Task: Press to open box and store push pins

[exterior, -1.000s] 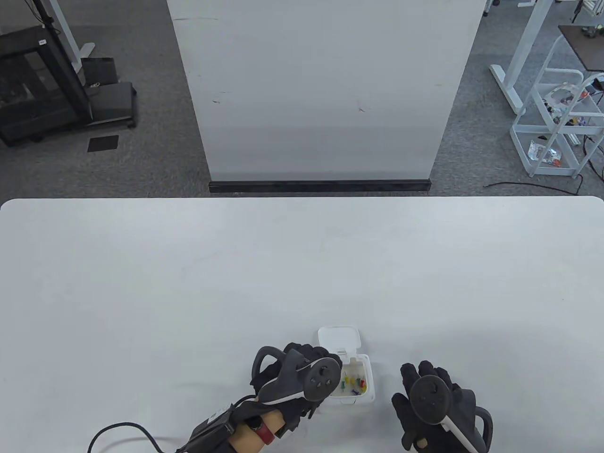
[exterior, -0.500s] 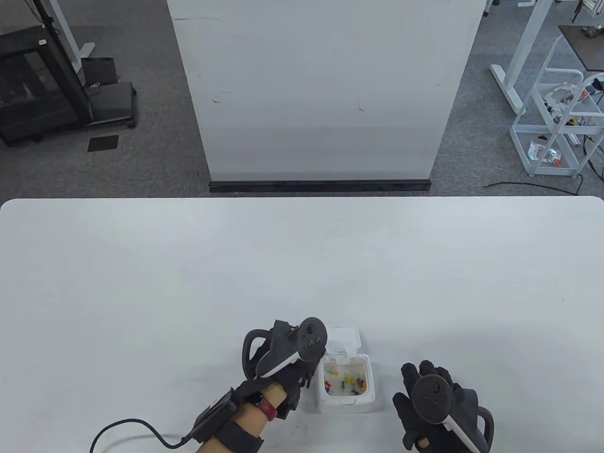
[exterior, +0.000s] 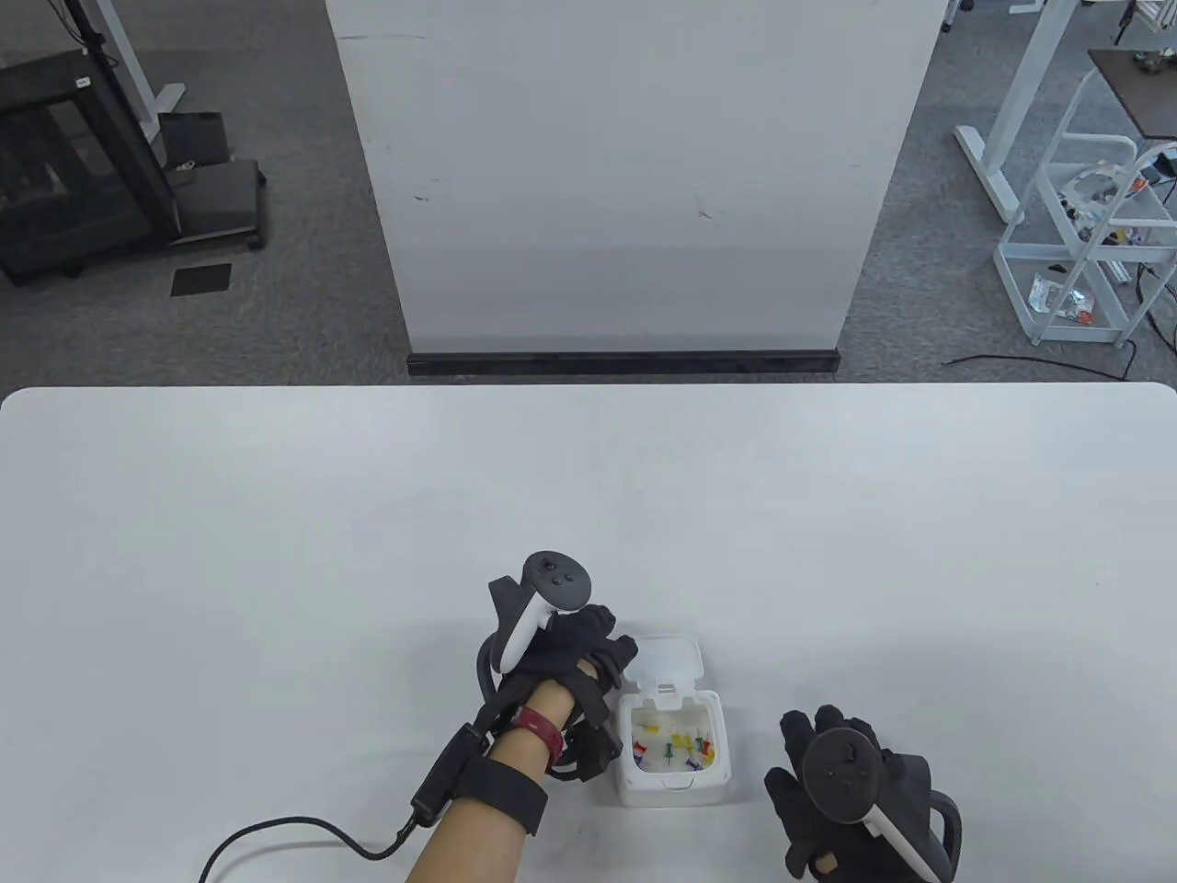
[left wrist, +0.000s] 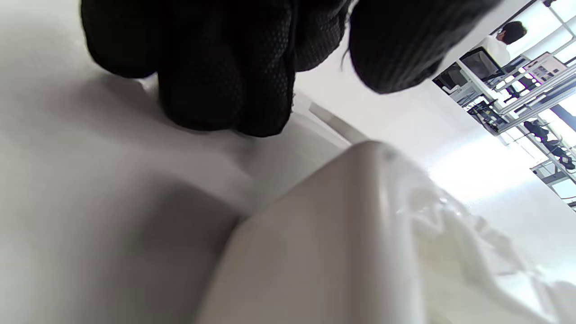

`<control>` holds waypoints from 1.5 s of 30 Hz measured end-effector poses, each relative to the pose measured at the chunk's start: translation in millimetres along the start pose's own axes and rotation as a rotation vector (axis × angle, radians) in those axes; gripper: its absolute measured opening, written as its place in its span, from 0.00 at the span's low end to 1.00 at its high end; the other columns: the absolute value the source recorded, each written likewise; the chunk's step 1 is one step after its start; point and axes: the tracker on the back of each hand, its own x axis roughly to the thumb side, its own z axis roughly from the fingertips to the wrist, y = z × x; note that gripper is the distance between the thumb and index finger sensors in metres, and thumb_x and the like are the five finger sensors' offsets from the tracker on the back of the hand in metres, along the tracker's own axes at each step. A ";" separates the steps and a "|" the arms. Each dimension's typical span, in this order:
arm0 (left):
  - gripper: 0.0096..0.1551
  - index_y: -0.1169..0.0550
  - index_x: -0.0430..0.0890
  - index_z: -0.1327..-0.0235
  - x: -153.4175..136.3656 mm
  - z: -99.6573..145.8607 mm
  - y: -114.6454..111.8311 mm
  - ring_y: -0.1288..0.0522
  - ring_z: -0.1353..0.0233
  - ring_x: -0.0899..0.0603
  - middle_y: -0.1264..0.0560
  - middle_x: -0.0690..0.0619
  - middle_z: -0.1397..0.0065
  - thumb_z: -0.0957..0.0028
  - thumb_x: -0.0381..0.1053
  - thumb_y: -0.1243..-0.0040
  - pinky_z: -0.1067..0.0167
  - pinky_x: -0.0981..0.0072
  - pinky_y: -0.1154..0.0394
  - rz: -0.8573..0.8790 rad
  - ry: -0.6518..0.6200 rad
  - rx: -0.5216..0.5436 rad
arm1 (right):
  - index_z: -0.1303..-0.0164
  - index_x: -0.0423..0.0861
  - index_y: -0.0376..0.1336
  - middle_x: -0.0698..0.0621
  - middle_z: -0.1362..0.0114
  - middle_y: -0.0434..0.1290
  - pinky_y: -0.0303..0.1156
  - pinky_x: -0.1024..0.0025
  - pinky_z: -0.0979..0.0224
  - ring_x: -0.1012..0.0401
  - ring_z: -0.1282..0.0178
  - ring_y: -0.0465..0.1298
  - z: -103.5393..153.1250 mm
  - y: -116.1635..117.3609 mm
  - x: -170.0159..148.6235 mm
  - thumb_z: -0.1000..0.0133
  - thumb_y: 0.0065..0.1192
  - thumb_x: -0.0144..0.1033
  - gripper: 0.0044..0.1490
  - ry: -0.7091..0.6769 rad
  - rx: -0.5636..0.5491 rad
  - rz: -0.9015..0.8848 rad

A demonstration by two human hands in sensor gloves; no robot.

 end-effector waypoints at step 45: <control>0.31 0.14 0.49 0.48 -10.3 57.0 3.7 0.30 0.28 0.31 0.24 0.47 0.28 0.52 0.67 0.44 0.29 0.35 0.37 0.375 -0.602 -0.058 | 0.21 0.56 0.46 0.47 0.14 0.44 0.50 0.36 0.18 0.41 0.15 0.46 -0.6 1.2 0.3 0.44 0.55 0.57 0.43 -0.008 0.001 -0.007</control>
